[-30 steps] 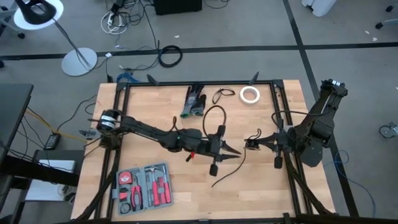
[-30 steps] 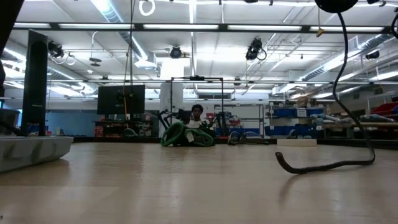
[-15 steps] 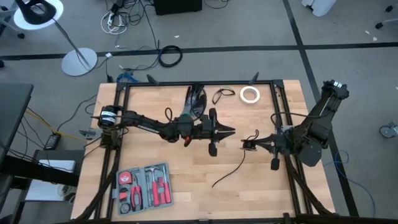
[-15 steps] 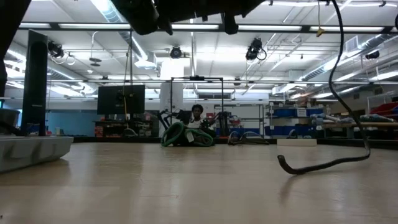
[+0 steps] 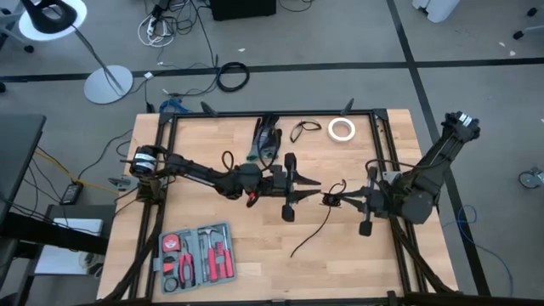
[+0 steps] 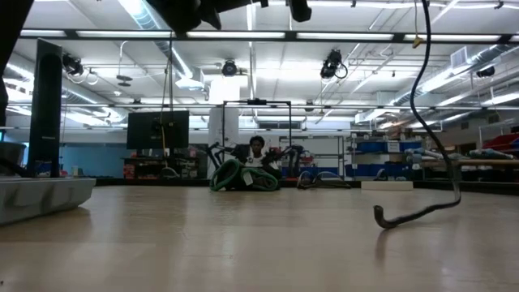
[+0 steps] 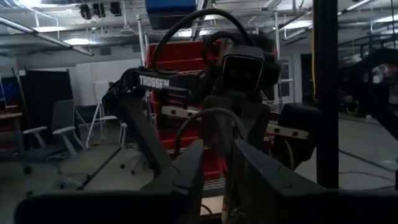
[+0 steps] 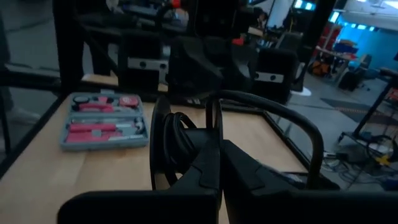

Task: Coil cords
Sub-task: Coil the black wire into a spool

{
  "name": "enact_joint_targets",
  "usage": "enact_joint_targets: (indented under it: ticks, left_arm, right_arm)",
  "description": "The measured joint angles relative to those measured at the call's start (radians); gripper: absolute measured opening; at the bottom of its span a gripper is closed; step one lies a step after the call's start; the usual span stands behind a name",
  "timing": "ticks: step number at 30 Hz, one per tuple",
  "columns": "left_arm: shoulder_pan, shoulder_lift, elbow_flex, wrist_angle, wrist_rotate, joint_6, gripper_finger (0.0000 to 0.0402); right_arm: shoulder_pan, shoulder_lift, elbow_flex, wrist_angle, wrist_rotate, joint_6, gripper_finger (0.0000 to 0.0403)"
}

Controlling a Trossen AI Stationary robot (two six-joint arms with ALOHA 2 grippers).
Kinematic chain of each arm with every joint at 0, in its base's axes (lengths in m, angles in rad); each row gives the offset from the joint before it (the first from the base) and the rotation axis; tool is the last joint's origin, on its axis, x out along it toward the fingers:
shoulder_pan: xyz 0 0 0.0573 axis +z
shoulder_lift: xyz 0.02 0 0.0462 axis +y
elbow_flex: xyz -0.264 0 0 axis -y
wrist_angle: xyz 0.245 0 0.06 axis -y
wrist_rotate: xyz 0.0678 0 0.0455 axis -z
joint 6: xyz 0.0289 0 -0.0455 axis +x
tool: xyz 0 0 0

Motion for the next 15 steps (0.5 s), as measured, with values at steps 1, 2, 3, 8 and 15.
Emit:
enact_joint_targets:
  ticks: [1, 2, 3, 8, 15]
  left_arm:
    - [-0.001, 0.0, 0.0, -0.003, 0.001, 0.01, 0.0092]
    - [-0.005, 0.0, 0.0, -0.007, 0.002, 0.021, 0.0092]
    - [-0.008, 0.0, 0.0, -0.009, 0.003, 0.024, 0.0092]
    - [-0.014, 0.0, 0.0, -0.009, 0.003, 0.025, 0.0092]
    - [-0.015, 0.0, 0.0, -0.004, 0.007, 0.023, 0.0092]
  right_arm:
    - [-0.01, -0.001, -0.015, 0.044, -0.011, -0.021, 0.0]
    - [-0.02, -0.001, -0.03, 0.085, -0.016, -0.038, 0.0]
    - [-0.029, -0.001, -0.043, 0.118, -0.017, -0.057, 0.0]
    - [-0.073, -0.001, -0.063, 0.225, -0.088, -0.123, 0.0]
    - [-0.115, -0.001, -0.064, 0.263, -0.171, -0.158, 0.0]
